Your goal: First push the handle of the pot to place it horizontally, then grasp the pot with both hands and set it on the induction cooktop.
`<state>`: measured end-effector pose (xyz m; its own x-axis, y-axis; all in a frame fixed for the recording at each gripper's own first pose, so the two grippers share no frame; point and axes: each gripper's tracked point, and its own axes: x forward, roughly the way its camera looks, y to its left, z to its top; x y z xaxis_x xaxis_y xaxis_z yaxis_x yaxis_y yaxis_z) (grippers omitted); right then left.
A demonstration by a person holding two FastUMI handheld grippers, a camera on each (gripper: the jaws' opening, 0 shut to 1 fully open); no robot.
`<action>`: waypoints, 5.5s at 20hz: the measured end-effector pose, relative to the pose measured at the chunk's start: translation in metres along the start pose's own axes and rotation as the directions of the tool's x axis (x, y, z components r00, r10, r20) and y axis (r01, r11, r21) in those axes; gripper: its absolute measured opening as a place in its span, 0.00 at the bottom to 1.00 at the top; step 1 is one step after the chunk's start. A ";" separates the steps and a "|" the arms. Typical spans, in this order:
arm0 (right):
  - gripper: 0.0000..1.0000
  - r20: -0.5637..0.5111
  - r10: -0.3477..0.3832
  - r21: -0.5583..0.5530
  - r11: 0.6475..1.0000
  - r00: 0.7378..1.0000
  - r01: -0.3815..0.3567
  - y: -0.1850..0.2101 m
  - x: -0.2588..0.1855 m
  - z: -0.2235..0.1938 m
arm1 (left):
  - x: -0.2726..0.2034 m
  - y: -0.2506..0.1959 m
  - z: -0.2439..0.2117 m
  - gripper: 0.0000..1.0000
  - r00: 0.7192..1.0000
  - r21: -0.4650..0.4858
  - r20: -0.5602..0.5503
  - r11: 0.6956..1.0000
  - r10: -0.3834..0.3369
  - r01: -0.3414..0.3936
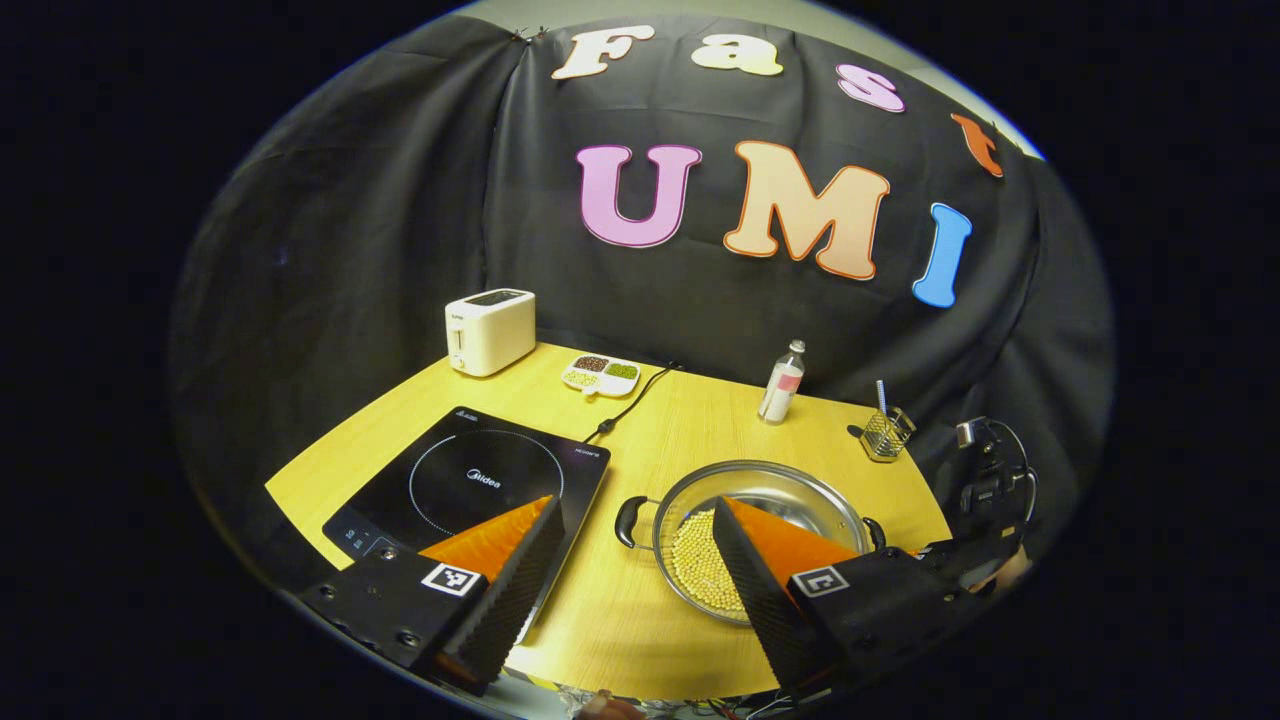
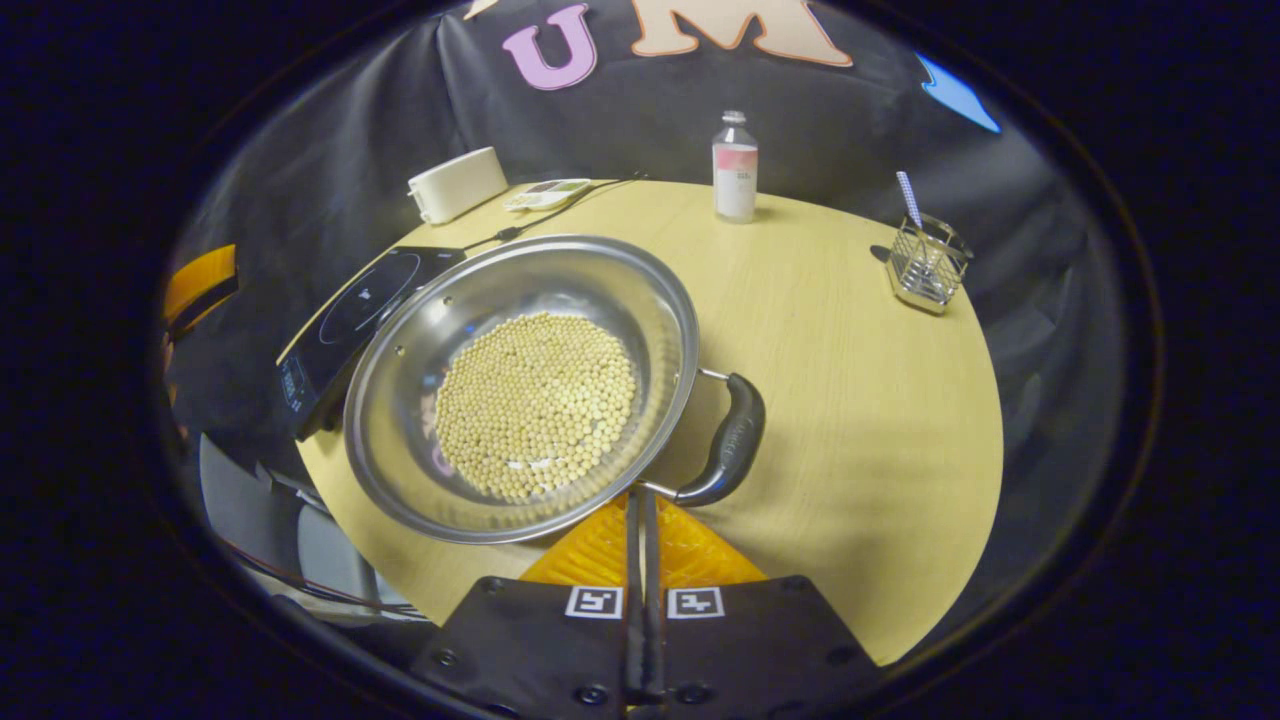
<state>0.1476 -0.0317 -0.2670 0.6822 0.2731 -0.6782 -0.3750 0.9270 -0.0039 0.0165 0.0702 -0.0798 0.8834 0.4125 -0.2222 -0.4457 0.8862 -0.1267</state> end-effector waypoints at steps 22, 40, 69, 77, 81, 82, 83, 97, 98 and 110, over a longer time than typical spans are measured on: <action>0.81 0.115 -0.203 0.310 0.937 0.972 0.159 -0.011 -0.019 0.055 | 0.109 -0.005 -0.036 0.98 0.932 0.013 -0.227 0.956 -0.283 0.294; 1.00 -0.016 -0.199 0.331 0.924 0.980 0.193 -0.035 0.046 0.040 | 0.176 -0.010 -0.115 0.99 0.867 -0.031 -0.422 0.960 -0.264 0.278; 0.57 -0.064 -0.180 0.383 0.904 0.982 0.190 -0.035 0.063 0.030 | 0.192 -0.007 -0.134 0.64 0.860 0.022 -0.474 0.973 -0.191 0.229; 0.61 -0.025 -0.162 0.380 0.911 0.987 0.159 -0.045 0.042 0.040 | 0.174 -0.018 -0.113 0.64 0.890 0.044 -0.424 0.977 -0.170 0.207; 0.61 -0.017 -0.170 0.365 0.916 0.985 0.165 -0.041 0.029 0.046 | 0.165 -0.018 -0.105 0.64 0.892 0.022 -0.414 0.977 -0.182 0.210; 0.61 -0.019 -0.175 0.364 0.916 0.984 0.170 -0.040 0.025 0.047 | 0.163 -0.019 -0.104 0.66 0.888 0.016 -0.419 0.976 -0.189 0.215; 0.61 -0.020 -0.183 0.362 0.915 0.983 0.177 -0.039 0.023 0.048 | 0.162 -0.017 -0.103 0.66 0.886 0.016 -0.421 0.976 -0.192 0.219; 0.56 -0.022 -0.255 0.418 0.876 0.967 0.241 0.062 0.015 0.068 | 0.159 0.068 -0.065 0.64 0.853 0.022 -0.462 0.958 -0.244 0.286; 0.61 -0.021 -0.254 0.412 0.879 0.967 0.239 0.074 0.019 0.073 | 0.158 0.082 -0.062 0.64 0.854 0.018 -0.462 0.960 -0.239 0.279; 0.61 -0.023 -0.192 0.365 0.912 0.981 0.187 0.215 0.081 0.123 | 0.162 0.237 -0.037 0.64 0.870 -0.001 -0.461 0.981 -0.174 0.195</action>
<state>0.1991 0.2212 -0.2323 0.7272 0.0838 -0.6813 0.0148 0.9904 0.1376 0.0481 0.3391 -0.1819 0.7793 0.1079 -0.6172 -0.2648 0.9495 -0.1684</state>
